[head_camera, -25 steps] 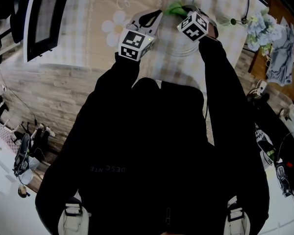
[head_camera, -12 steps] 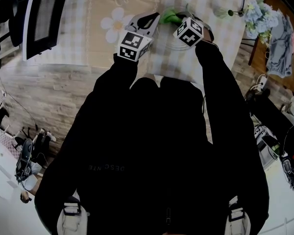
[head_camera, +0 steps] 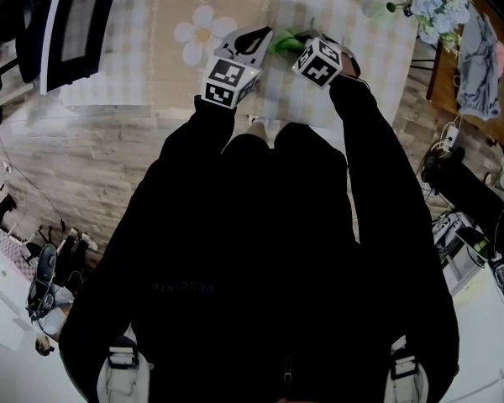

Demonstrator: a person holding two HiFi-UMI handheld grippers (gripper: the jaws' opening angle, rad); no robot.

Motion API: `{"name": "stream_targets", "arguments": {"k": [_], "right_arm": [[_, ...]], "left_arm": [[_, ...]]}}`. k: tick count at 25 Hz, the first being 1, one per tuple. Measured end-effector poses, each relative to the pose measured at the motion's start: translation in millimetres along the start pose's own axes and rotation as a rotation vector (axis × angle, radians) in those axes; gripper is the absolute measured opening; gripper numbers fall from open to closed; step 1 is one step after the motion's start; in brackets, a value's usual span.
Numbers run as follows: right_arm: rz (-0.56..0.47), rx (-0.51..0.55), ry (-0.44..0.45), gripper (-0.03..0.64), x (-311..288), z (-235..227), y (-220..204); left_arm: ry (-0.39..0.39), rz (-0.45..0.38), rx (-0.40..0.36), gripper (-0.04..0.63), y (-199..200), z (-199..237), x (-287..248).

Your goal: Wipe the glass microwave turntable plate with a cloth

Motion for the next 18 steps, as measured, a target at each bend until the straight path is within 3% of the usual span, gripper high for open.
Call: {"name": "stream_targets", "arguments": {"k": [18], "right_arm": [[0.035, -0.021, 0.090, 0.129, -5.1, 70.3, -6.3]], "left_arm": [[-0.053, -0.009, -0.041, 0.021, -3.0, -17.4, 27.7]]}}
Point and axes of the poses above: the fingertips, and each gripper's own axes: x backward along the fingers, z to its left, y out of its top, the point moved 10 cm from there along x, backward along the fingers, and after that the axes turned 6 degrees about y, right-handed, at the moved point
